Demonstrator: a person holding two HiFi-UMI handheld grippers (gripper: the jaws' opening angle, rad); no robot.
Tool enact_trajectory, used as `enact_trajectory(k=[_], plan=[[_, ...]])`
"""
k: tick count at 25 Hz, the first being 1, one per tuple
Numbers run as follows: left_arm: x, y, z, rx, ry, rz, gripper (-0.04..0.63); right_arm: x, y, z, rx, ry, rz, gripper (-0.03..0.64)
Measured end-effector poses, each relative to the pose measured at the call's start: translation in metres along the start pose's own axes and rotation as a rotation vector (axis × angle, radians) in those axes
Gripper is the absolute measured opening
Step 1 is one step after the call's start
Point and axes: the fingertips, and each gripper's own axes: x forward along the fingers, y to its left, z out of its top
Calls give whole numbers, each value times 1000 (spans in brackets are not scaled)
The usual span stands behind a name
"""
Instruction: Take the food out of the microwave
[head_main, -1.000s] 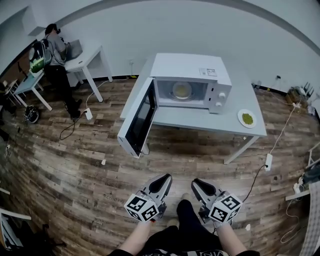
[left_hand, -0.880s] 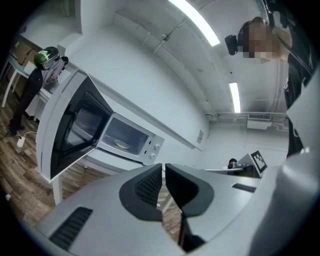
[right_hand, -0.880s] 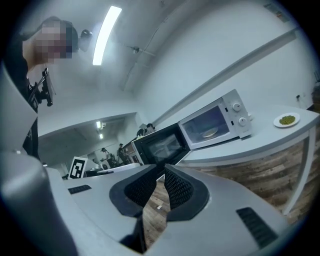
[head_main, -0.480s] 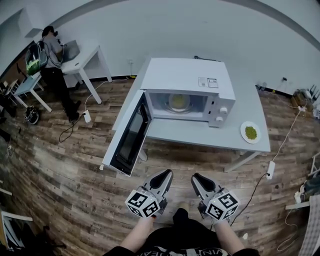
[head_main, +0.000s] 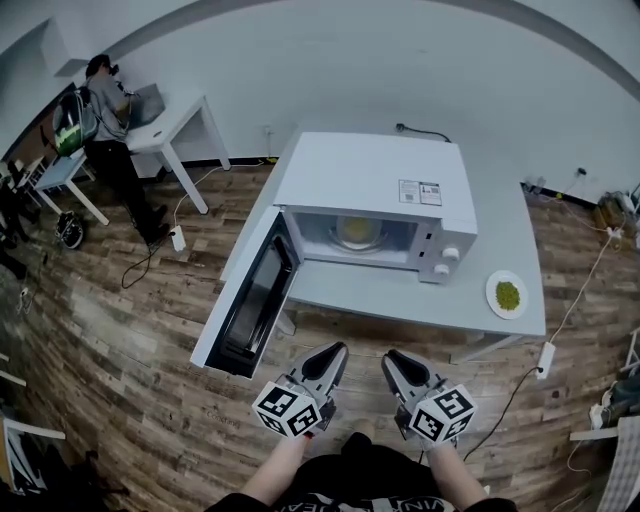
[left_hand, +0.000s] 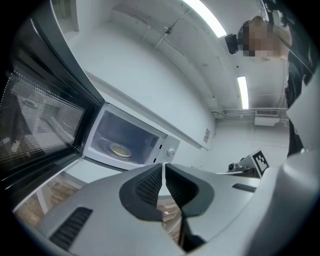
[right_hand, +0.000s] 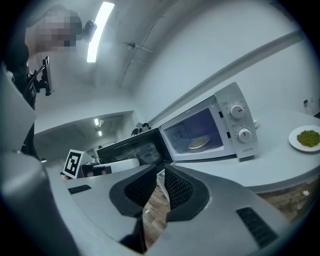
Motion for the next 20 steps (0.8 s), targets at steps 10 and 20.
enact_trajectory(k=[10, 20], plan=[[16, 19, -20, -22, 18, 51, 26, 30, -19, -12, -67, 69, 55, 63], [48, 53, -21, 6, 5, 67, 26, 77, -43, -5, -242, 127, 36, 64]])
